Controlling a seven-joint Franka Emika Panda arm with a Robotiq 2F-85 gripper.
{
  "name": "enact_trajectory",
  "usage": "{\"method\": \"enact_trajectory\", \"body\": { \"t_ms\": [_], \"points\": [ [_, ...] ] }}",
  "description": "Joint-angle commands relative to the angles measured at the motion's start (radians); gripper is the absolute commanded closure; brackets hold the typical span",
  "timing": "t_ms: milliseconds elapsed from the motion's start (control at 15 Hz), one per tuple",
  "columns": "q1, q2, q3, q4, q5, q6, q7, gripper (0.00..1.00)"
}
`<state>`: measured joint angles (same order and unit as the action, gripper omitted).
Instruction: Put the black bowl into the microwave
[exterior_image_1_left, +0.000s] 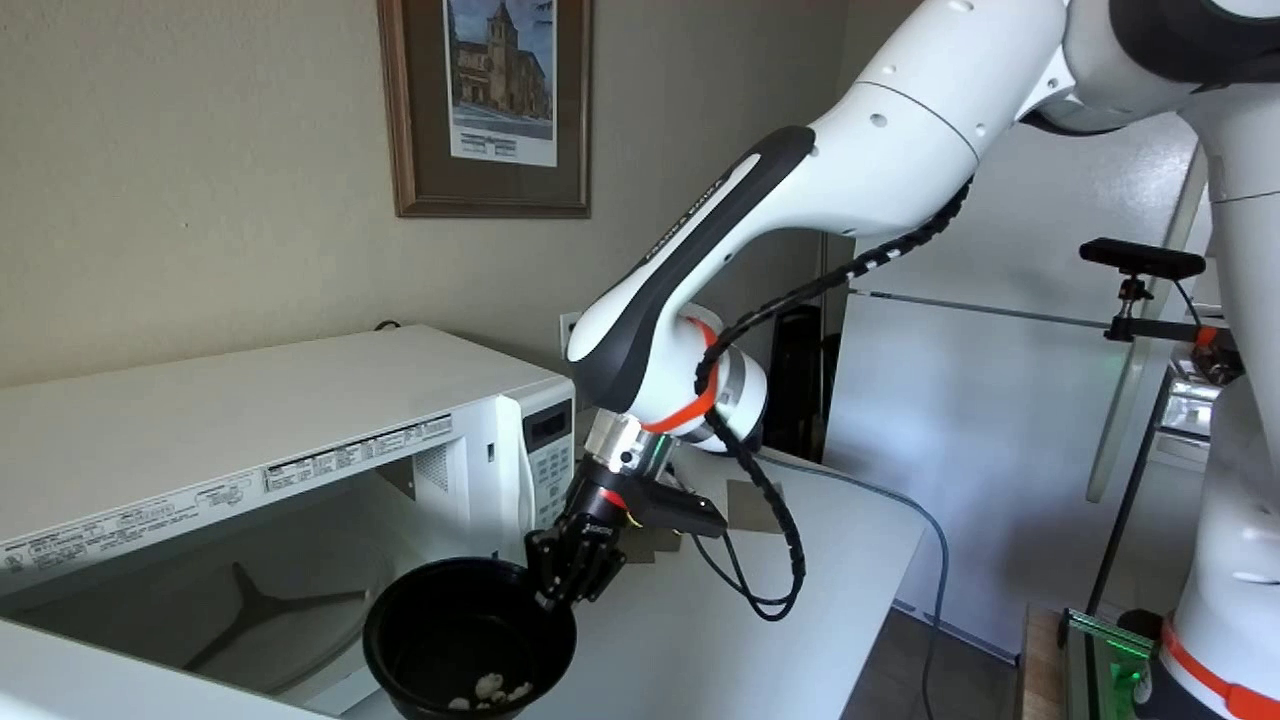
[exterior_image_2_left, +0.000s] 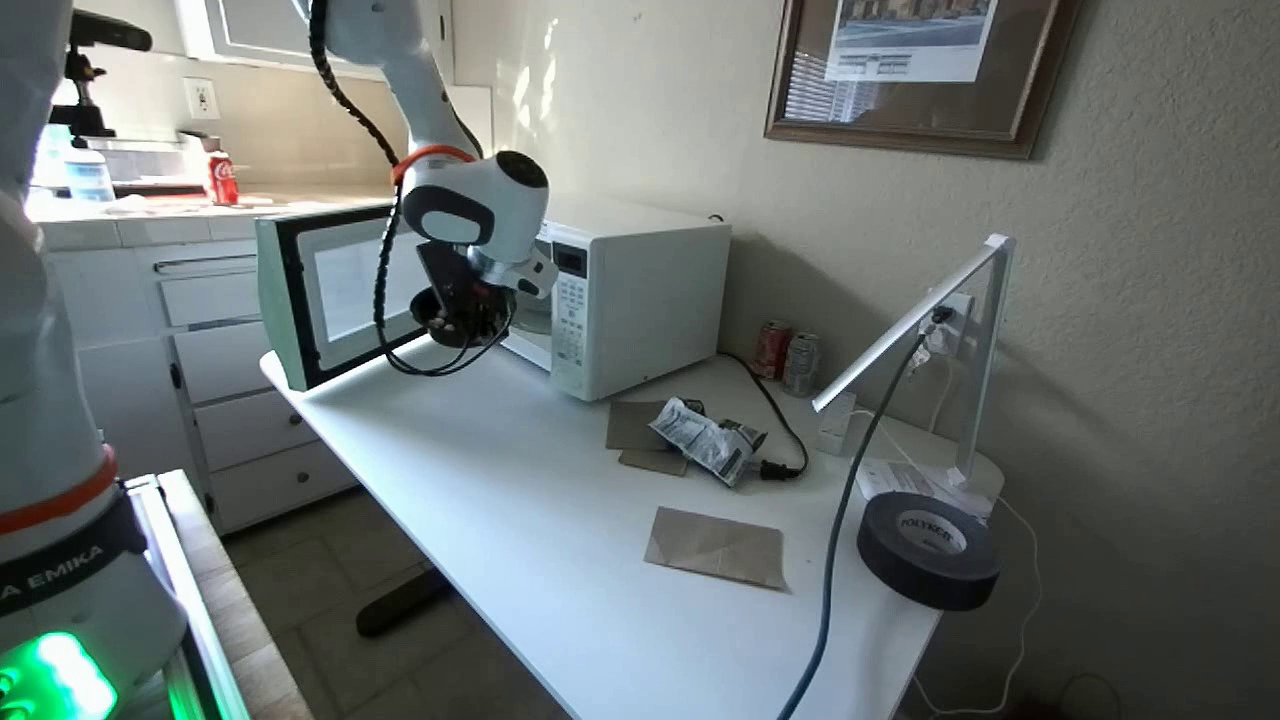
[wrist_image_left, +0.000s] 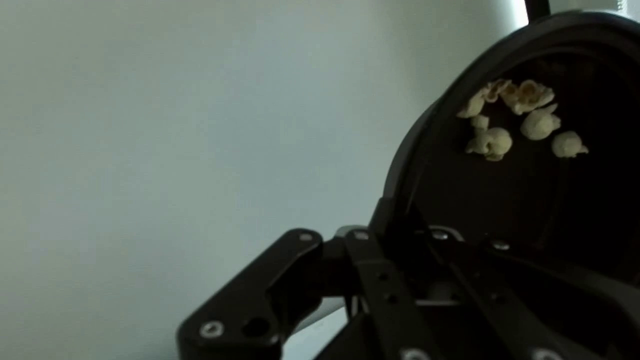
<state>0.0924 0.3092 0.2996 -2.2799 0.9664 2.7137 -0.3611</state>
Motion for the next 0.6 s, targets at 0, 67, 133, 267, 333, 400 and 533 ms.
{"method": "enact_trajectory", "body": {
  "t_ms": [0, 67, 133, 267, 333, 400, 533],
  "points": [
    [0.057, 0.060, -0.009, 0.069, -0.013, 0.093, 0.060, 0.98],
    [0.067, 0.072, -0.008, 0.085, -0.017, 0.108, 0.085, 0.98],
    [0.075, 0.085, -0.005, 0.100, -0.018, 0.121, 0.105, 0.98],
    [0.091, 0.117, -0.003, 0.136, -0.009, 0.135, 0.142, 0.98],
    [0.104, 0.134, -0.010, 0.152, -0.021, 0.144, 0.169, 0.98],
    [0.111, 0.151, -0.012, 0.171, -0.020, 0.152, 0.185, 0.98],
    [0.128, 0.184, -0.020, 0.204, -0.055, 0.178, 0.249, 0.98]
  ]
}}
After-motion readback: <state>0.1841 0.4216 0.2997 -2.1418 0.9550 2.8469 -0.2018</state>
